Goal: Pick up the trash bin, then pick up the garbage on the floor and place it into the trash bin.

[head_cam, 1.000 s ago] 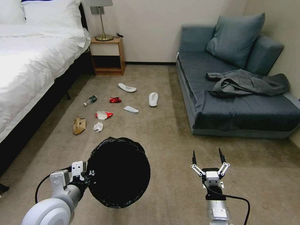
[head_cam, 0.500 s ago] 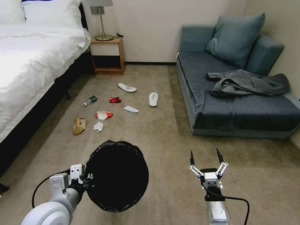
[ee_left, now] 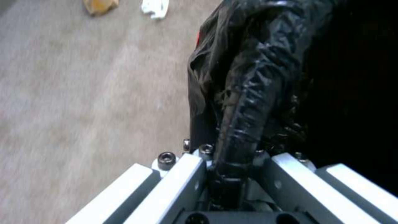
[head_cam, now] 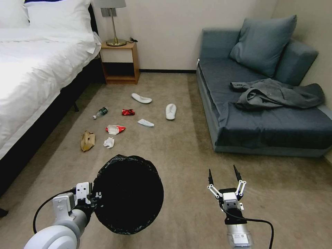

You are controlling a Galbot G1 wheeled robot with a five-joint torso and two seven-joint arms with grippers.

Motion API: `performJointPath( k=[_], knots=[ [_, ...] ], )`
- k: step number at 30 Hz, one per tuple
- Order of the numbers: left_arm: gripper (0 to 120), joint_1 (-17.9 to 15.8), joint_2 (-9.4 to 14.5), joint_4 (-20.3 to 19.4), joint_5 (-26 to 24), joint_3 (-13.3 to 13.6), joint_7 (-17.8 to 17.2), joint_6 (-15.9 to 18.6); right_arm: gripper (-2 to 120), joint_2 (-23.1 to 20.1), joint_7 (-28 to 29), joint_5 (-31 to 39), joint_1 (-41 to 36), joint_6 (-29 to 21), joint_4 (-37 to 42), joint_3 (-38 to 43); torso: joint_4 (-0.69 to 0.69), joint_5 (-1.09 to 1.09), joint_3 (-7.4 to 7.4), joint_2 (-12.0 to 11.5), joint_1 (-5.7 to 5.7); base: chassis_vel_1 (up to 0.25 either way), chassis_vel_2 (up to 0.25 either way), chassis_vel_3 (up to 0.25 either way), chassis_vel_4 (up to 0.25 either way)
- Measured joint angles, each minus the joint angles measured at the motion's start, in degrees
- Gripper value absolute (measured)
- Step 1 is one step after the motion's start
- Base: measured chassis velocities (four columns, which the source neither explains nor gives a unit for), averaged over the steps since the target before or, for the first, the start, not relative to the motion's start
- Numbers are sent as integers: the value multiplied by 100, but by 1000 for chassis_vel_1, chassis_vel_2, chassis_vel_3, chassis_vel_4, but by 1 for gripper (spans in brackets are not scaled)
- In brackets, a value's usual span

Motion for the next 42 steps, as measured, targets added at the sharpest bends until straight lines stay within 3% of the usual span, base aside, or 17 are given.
performJointPath(
  k=[9, 21, 33, 42],
  knots=[
    [0, 1, -70, -32, 112, -15, 26, -2, 90, -1, -11, -44, 40, 52, -44, 18, 0, 1, 1, 0, 1, -235, 275, 233, -273],
    [0, -53, -127, -27, 157, 2, 41, -2, 93, 2, -14, -3, 34, 198, -32, -13, 1, -2, 2, -1, 3, -75, 327, 67, -328],
    [0, -202, -272, -92, -20, 16, 8, 0, 97, -1, -49, 51, 34, 332, -74, -30, 0, 0, 0, -1, 0, 2, -8, 0, 31],
    [0, -342, -216, -122, -198, -391, -37, 1, 100, 0, -124, 43, 72, 364, -115, -52, 0, -1, 0, -1, 0, 0, 0, 0, 0]
  ],
)
